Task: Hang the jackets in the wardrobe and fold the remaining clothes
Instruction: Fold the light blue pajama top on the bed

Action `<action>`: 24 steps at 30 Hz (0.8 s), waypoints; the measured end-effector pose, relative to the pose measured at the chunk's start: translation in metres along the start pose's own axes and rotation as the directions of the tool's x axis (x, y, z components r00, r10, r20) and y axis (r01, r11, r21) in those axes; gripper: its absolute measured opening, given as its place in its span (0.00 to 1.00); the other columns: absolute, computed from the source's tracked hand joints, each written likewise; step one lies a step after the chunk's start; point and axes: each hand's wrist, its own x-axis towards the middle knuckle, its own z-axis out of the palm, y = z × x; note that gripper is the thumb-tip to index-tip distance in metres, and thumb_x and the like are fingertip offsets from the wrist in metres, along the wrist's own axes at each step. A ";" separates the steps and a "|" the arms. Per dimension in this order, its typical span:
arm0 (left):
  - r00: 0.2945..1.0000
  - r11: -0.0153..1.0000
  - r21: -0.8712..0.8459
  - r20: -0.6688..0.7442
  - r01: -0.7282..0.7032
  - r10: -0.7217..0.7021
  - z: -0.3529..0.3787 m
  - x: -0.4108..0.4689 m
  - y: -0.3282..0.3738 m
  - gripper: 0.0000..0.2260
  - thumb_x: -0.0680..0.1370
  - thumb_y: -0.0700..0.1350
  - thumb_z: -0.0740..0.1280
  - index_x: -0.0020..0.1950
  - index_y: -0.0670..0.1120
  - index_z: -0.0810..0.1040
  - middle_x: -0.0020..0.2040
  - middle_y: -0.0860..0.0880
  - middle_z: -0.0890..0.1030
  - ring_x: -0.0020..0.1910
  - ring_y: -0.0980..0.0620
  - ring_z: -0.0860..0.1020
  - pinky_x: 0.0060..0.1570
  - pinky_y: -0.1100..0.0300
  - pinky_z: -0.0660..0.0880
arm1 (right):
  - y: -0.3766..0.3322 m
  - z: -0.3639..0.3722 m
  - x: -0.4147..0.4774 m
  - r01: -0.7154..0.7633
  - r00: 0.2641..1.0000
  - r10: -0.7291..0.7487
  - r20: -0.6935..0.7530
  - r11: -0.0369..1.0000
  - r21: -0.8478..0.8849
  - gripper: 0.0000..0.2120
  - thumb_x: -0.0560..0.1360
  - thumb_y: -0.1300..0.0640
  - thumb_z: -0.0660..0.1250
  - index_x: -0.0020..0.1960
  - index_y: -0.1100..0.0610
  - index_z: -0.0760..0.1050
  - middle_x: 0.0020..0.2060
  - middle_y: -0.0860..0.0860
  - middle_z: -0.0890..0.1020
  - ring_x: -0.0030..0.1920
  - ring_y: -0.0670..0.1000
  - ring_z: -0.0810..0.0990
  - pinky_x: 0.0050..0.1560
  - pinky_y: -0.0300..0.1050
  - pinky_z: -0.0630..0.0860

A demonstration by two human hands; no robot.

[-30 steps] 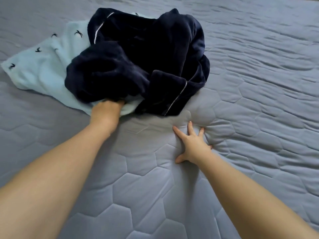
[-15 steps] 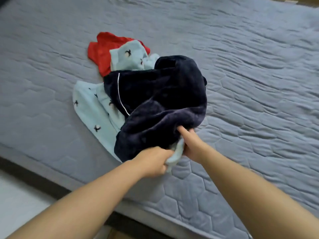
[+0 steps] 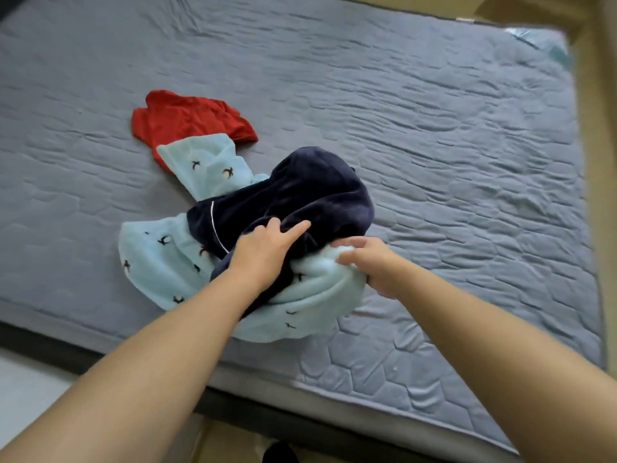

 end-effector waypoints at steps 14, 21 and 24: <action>0.844 0.834 0.516 0.343 0.197 -0.412 -0.058 -0.025 -0.056 0.19 0.79 0.45 0.57 0.70 0.49 0.67 0.68 0.45 0.66 0.63 0.43 0.69 0.49 0.51 0.72 | -0.066 -0.095 -0.092 -0.102 0.942 -0.219 -0.255 0.538 -0.837 0.10 0.71 0.60 0.62 0.42 0.46 0.77 0.42 0.50 0.76 0.47 0.53 0.76 0.44 0.41 0.70; 0.961 0.940 -0.275 0.129 -0.204 0.246 -0.121 -0.005 0.077 0.38 0.70 0.48 0.70 0.75 0.57 0.55 0.73 0.52 0.64 0.71 0.49 0.64 0.61 0.48 0.70 | -0.142 -0.077 -0.179 0.265 0.909 -0.407 0.091 0.395 -0.880 0.12 0.70 0.61 0.65 0.48 0.48 0.80 0.43 0.48 0.79 0.46 0.50 0.75 0.46 0.40 0.71; 0.967 0.954 -0.286 0.203 -0.089 0.151 -0.162 -0.009 0.092 0.21 0.71 0.49 0.66 0.62 0.54 0.67 0.62 0.49 0.76 0.59 0.45 0.75 0.48 0.52 0.72 | -0.182 -0.090 -0.228 0.355 0.839 -0.527 0.136 0.341 -0.870 0.12 0.69 0.62 0.65 0.47 0.49 0.81 0.46 0.51 0.82 0.48 0.50 0.77 0.49 0.42 0.73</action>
